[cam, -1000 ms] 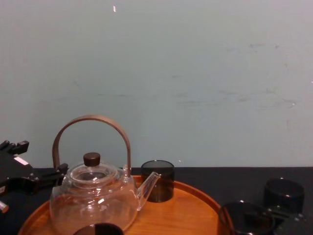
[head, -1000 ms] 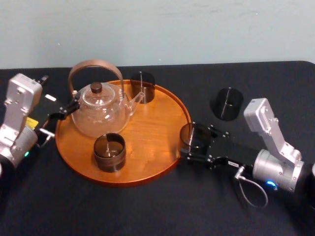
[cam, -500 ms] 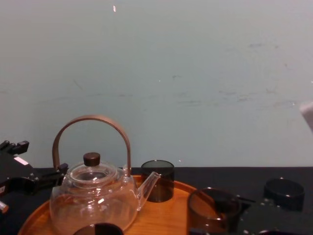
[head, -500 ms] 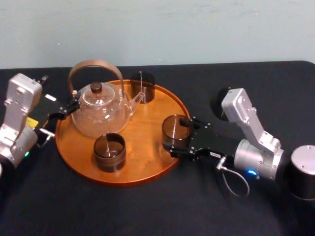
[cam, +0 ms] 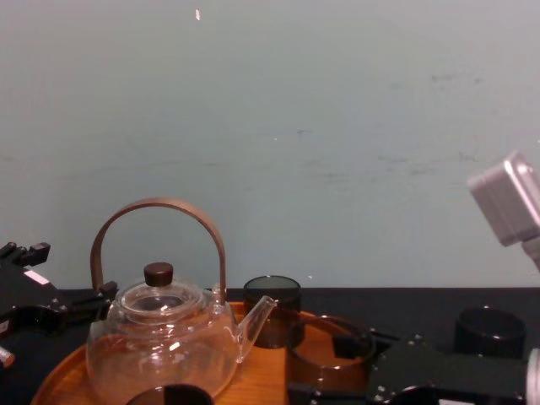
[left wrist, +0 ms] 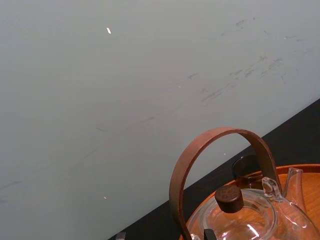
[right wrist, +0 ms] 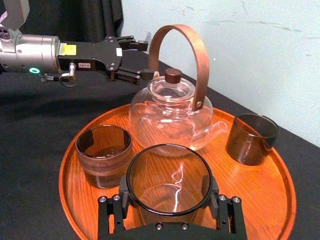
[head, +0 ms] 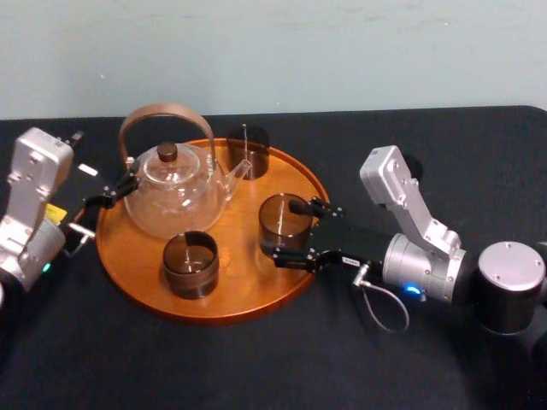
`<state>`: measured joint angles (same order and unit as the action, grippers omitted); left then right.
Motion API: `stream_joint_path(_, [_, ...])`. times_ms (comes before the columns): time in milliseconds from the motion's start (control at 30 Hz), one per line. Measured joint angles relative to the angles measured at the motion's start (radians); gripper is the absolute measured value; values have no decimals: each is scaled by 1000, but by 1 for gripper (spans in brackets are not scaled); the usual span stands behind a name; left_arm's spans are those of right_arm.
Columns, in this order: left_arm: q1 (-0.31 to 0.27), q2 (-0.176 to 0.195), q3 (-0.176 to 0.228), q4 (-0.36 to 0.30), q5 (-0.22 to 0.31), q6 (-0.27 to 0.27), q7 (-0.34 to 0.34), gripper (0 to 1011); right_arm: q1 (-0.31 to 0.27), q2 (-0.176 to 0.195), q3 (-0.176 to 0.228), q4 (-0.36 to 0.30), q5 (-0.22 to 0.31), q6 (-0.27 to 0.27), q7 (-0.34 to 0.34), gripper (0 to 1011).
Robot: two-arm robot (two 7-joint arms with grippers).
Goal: Pick up the glass from the table and place it on the tray.
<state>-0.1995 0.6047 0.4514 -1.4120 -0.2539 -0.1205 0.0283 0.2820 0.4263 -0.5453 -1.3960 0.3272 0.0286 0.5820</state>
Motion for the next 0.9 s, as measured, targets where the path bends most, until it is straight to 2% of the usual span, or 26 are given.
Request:
stream_joint_path(400, [0, 0, 0, 0, 0, 0, 0, 1010, 36, -39, -29, 70, 4, -16, 20, 905])
stream_joint_path(900, [0, 0, 0, 0, 0, 0, 0, 1010, 49, -57, -46, 112, 13, -23, 34, 905])
